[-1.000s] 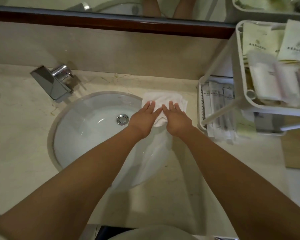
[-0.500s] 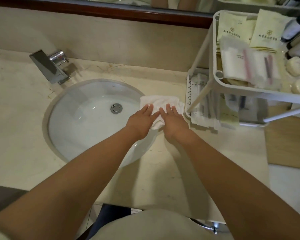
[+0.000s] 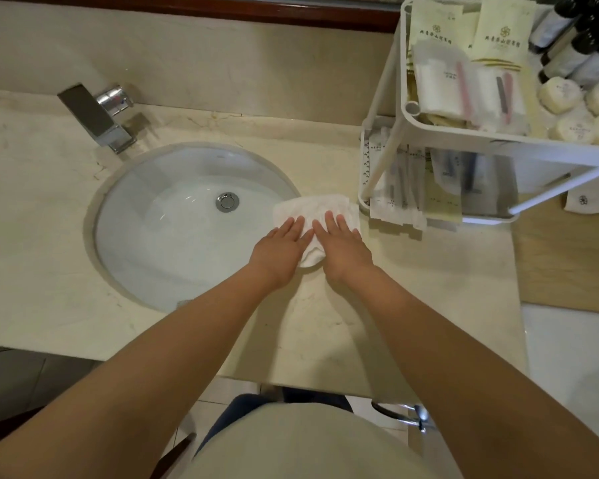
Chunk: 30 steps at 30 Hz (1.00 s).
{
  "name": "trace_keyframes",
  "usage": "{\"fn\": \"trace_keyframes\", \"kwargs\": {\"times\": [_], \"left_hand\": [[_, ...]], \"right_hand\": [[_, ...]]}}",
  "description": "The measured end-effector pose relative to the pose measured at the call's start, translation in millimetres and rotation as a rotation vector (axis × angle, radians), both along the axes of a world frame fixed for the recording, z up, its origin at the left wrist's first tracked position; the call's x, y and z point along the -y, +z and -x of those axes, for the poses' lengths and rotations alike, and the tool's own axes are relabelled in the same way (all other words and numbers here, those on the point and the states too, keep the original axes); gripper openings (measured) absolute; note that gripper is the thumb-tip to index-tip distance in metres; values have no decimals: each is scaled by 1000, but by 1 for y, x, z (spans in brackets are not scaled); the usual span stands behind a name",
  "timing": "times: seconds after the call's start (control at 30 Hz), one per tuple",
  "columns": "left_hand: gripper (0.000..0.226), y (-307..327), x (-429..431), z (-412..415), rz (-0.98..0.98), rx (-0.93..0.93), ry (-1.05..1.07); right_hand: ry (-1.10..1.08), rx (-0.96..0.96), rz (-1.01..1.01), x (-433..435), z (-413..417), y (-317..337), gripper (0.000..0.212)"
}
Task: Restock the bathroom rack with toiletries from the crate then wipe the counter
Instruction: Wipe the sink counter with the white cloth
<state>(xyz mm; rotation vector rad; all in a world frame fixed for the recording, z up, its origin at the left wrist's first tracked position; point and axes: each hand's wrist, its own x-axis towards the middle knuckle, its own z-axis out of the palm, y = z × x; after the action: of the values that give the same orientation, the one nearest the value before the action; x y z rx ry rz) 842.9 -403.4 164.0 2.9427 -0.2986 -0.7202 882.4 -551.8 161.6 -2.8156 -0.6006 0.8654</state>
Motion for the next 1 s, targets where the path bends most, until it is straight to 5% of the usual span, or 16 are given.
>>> {"fn": "trace_keyframes", "kwargs": {"times": [0.47, 1.0], "left_hand": [[72, 5, 22, 112, 20, 22, 27], [90, 2, 20, 258, -23, -42, 161]], "right_hand": [[-5, -43, -8, 22, 110, 3, 81], [179, -61, 17, 8, 233, -1, 82]]}}
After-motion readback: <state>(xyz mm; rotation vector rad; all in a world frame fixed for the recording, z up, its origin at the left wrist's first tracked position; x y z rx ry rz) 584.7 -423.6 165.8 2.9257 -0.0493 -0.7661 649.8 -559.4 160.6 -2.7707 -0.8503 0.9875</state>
